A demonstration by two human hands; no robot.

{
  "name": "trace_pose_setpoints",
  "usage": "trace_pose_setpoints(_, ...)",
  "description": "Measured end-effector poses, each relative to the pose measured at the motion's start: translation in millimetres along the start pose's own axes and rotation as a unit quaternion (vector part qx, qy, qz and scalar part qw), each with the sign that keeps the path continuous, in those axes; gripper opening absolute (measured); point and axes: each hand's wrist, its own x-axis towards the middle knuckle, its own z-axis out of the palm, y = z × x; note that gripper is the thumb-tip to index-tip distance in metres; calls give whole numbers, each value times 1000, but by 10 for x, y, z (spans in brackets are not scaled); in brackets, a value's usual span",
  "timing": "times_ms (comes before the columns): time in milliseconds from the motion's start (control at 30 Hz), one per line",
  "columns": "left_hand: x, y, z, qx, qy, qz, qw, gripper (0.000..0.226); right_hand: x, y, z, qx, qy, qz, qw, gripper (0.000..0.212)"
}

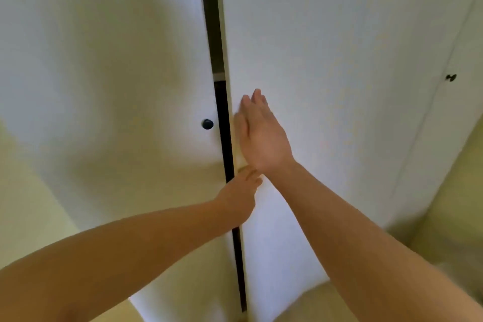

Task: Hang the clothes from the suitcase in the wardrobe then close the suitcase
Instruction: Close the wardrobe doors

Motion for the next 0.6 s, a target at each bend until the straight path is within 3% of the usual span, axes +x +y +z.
trace_pose_setpoints(100, -46, -194, 342, -42, 14, -38, 998, 56, 242, -28, 182, -58, 3, 2, 998, 18)
trace_pose_setpoints(300, 137, -187, 562, -44, -50, -61, 996, 62, 387, 28, 237, -97, -84, -12, 992, 66)
trace_pose_setpoints(500, 285, -294, 841, -46, -58, -77, 994, 63, 586, 90, 319, -132, -136, -11, 982, 73)
trace_pose_setpoints(600, 340, -368, 882, -97, -82, -87, 988, 64, 678, 125, 423, -144, -143, -8, 979, 71)
